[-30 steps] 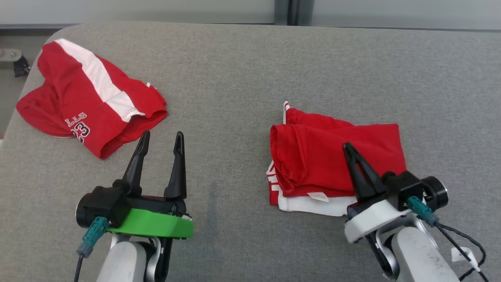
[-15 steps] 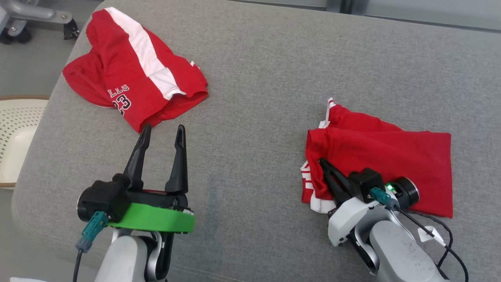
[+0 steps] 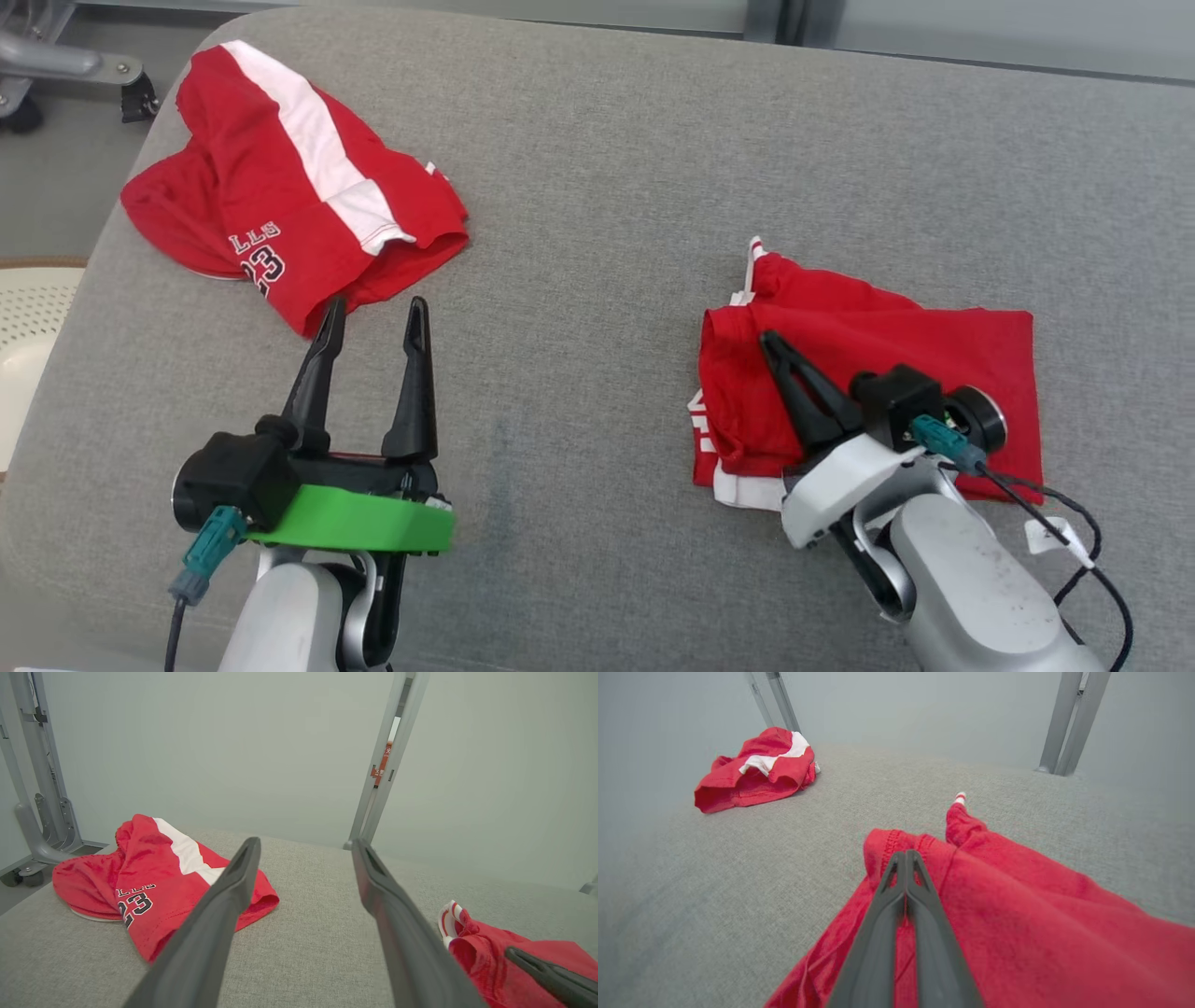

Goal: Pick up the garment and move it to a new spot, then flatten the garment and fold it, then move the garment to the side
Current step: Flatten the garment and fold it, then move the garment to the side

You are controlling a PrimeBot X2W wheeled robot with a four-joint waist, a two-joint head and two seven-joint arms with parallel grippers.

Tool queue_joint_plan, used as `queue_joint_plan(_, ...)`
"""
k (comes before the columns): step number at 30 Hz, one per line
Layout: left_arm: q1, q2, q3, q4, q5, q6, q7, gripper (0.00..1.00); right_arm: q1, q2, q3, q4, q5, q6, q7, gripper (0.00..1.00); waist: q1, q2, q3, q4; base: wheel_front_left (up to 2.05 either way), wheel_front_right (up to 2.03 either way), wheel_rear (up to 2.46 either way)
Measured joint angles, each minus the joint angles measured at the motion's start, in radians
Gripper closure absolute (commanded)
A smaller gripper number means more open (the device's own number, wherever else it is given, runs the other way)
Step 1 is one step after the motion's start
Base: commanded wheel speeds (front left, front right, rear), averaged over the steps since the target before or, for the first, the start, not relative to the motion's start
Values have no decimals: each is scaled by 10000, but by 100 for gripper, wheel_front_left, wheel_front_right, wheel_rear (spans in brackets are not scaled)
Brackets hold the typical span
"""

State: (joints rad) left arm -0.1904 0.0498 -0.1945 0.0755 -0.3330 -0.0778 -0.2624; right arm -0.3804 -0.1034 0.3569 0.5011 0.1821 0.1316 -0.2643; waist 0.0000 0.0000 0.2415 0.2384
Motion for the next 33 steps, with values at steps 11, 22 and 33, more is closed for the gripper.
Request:
queue_joint_plan(11, 65, 0, 242, -52, 180, -79, -2, 0, 1155, -192, -2067, -2890, -673, -2, 2, 100, 0, 0, -314, -1102, 0, 0, 0)
queue_joint_plan(22, 309, -2, 134, 36, 458, 0, 0, 0, 2096, 247, -3400, -4038, -1406, -2, 2, 0, 0, 0, -665, -2114, 0, 0, 0)
queue_joint_plan(33, 545, -2, 150, -4, 757, 75, 0, 0, 2522, 466, -3722, -4266, -1538, -2, 2, 0, 0, 0, -890, -2331, 0, 0, 0)
